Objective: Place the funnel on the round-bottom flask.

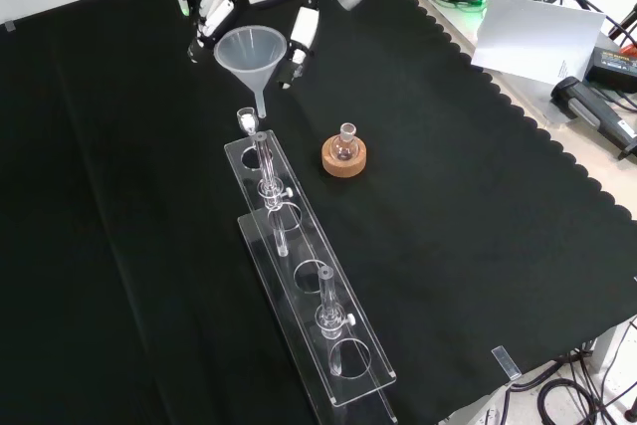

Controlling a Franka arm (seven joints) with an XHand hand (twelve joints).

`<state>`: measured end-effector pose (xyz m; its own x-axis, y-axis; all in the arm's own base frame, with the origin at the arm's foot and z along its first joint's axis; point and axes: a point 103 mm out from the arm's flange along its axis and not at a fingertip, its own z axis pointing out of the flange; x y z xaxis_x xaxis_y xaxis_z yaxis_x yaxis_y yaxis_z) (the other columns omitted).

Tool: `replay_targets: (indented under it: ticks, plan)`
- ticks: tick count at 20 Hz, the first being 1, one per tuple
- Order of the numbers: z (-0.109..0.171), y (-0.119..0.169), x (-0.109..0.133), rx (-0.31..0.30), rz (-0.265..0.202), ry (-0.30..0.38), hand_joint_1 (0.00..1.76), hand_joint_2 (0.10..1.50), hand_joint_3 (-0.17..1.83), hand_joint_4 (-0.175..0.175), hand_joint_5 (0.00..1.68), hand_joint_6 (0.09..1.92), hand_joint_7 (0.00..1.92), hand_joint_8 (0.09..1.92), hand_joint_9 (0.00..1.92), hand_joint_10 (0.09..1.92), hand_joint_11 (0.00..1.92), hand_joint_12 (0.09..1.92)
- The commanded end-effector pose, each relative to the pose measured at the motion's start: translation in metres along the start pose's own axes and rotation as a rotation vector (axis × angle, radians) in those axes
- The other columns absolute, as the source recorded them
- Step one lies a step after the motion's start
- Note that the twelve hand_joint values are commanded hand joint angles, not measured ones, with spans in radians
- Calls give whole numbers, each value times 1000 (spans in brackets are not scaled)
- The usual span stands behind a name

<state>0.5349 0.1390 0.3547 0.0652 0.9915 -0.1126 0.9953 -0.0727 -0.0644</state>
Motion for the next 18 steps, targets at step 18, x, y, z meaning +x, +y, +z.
replay_targets:
  ticks: [18]
  plan:
    - [-3, -61, -40, -18, 58, 21, 794, 739, 647, 45, 789, 282, 981, 476, 799, 342, 0, 1418]
